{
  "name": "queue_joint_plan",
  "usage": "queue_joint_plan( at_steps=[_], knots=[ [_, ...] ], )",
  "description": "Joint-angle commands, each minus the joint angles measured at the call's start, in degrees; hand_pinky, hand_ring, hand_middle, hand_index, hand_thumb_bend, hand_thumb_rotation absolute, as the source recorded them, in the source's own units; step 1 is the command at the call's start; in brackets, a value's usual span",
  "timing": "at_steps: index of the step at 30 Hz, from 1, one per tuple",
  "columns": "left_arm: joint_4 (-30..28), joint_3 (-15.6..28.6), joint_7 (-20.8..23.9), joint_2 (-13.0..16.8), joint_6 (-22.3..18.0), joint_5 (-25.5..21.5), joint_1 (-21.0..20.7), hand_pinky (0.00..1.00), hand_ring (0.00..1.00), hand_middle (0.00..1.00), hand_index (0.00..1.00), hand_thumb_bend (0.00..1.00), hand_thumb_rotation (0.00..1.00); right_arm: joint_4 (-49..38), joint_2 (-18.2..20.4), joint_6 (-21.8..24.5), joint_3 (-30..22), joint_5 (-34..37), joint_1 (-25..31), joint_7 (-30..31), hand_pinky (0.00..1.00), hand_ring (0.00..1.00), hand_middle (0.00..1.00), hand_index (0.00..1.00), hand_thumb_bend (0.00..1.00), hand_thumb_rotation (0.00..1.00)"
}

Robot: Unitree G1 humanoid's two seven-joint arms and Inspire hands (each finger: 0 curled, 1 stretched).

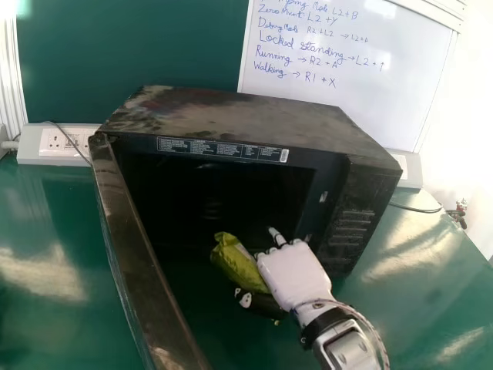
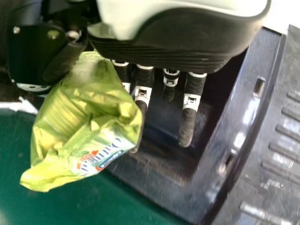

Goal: Put biscuit inside oven

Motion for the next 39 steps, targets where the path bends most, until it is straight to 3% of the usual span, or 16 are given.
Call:
queue_joint_plan(
  at_steps=[1,8,19,24,29,39],
  knots=[
    [0.9,-0.6,0.1,-1.0,-0.4,0.2,-0.2,0.46,0.6,0.7,0.71,0.7,0.15,-0.4,0.1,0.5,-0.8,0.3,-1.3,0.0,0.46,0.45,0.48,0.49,0.53,0.0],
    [0.4,-0.7,0.7,-1.0,-0.1,0.1,-0.2,0.44,0.56,0.66,0.69,0.72,0.07,0.5,0.5,0.4,-0.5,0.7,-2.6,-1.4,0.45,0.45,0.48,0.49,0.53,0.0],
    [0.3,-0.7,0.7,-1.2,-0.2,-0.2,-0.3,0.43,0.56,0.67,0.69,0.72,0.07,1.8,2.3,1.1,0.5,0.2,-4.9,-1.1,0.47,0.43,0.48,0.49,0.53,0.0],
    [-0.5,-0.8,0.7,-1.4,0.3,-0.6,0.1,0.42,0.56,0.66,0.69,0.73,0.06,3.4,3.4,1.6,1.2,0.3,-6.7,-1.2,0.52,0.51,0.46,0.52,0.53,0.0],
    [-0.6,-0.7,0.5,-1.5,0.2,-0.6,0.2,0.43,0.56,0.66,0.69,0.72,0.07,5.6,4.9,2.5,2.0,0.2,-8.2,-1.6,0.58,0.52,0.44,0.54,0.52,0.0],
    [0.6,-0.6,0.8,-1.2,-0.2,0.0,-0.1,0.43,0.58,0.67,0.69,0.72,0.08,9.7,6.0,3.7,3.9,-1.1,-11.6,-3.0,0.5,0.52,0.44,0.54,0.52,0.0]
  ],
)
